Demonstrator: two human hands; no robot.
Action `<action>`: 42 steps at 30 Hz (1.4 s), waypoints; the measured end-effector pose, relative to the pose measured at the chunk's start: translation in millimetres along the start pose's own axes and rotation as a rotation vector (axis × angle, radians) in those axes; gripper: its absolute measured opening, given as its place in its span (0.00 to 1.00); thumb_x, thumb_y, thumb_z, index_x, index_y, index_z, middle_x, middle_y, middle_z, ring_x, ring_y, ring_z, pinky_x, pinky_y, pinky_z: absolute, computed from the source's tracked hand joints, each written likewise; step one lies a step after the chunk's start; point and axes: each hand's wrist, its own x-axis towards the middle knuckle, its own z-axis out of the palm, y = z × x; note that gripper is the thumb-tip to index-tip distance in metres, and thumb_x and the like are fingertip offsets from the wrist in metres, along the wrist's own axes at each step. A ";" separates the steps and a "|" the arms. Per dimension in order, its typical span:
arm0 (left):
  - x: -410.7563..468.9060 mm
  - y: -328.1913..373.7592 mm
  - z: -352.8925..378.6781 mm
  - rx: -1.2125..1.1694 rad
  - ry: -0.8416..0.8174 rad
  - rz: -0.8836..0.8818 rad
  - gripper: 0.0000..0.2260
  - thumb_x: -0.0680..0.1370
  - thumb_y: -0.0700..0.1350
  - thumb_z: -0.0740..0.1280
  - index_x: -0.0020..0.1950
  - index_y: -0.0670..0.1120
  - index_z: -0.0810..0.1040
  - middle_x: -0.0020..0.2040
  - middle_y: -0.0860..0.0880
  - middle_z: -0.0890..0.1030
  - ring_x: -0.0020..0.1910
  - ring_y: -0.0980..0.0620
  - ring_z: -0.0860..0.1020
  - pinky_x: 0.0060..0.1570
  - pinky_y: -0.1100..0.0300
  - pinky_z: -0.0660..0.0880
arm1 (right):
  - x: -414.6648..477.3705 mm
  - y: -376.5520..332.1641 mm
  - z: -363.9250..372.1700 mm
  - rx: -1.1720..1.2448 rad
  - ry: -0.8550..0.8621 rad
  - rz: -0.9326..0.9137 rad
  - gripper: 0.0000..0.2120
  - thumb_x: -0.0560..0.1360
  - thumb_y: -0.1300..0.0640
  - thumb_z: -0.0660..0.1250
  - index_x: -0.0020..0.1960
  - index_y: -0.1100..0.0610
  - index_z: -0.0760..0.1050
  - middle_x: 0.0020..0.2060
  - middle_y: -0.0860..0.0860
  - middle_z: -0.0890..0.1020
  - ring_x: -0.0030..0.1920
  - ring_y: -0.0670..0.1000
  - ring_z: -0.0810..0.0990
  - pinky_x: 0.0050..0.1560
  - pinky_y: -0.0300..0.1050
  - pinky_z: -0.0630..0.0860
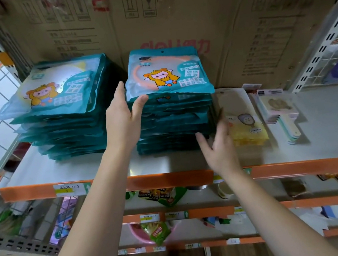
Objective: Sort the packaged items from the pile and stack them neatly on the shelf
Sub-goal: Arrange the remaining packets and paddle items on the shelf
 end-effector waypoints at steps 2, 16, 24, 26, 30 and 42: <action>-2.8 1.1 -6.6 0.017 0.017 0.049 0.32 0.82 0.54 0.61 0.79 0.41 0.55 0.78 0.45 0.61 0.77 0.48 0.60 0.72 0.62 0.55 | -6.6 -14.3 -3.1 0.015 0.160 -0.084 0.39 0.78 0.44 0.61 0.79 0.59 0.46 0.78 0.58 0.54 0.78 0.56 0.54 0.76 0.48 0.57; 54.0 -78.4 -156.7 0.234 0.161 0.110 0.21 0.80 0.52 0.62 0.69 0.41 0.74 0.64 0.40 0.78 0.56 0.39 0.78 0.60 0.51 0.71 | -0.4 -157.6 82.3 0.077 0.213 -0.681 0.16 0.76 0.65 0.65 0.64 0.68 0.75 0.61 0.61 0.77 0.64 0.55 0.75 0.68 0.47 0.70; 108.3 -151.1 -208.5 -0.136 -0.159 -0.400 0.21 0.79 0.56 0.65 0.63 0.41 0.75 0.56 0.45 0.79 0.50 0.50 0.78 0.48 0.56 0.74 | 22.8 -209.9 157.3 0.109 -0.111 -0.191 0.34 0.79 0.44 0.62 0.78 0.58 0.55 0.77 0.53 0.60 0.77 0.49 0.56 0.72 0.34 0.52; 113.8 -156.9 -204.5 -0.284 -0.281 -0.468 0.18 0.76 0.58 0.68 0.53 0.43 0.78 0.54 0.45 0.81 0.47 0.50 0.80 0.50 0.54 0.77 | 27.2 -215.2 163.5 0.106 -0.076 -0.152 0.33 0.80 0.45 0.61 0.78 0.59 0.55 0.77 0.54 0.61 0.76 0.50 0.58 0.72 0.38 0.54; 120.5 -157.7 -182.7 -0.402 -0.341 -0.499 0.13 0.78 0.56 0.68 0.54 0.48 0.78 0.48 0.50 0.84 0.42 0.51 0.82 0.42 0.58 0.80 | 28.7 -217.2 165.6 0.135 -0.044 -0.127 0.31 0.80 0.47 0.58 0.78 0.60 0.56 0.76 0.53 0.64 0.75 0.49 0.61 0.74 0.42 0.58; 116.9 -187.4 -179.1 -0.670 -0.326 -0.550 0.25 0.79 0.67 0.53 0.60 0.52 0.80 0.52 0.51 0.85 0.52 0.49 0.83 0.62 0.50 0.75 | 18.9 -189.2 171.1 0.258 -0.150 -0.001 0.50 0.73 0.47 0.73 0.79 0.48 0.39 0.79 0.47 0.52 0.77 0.46 0.54 0.72 0.37 0.55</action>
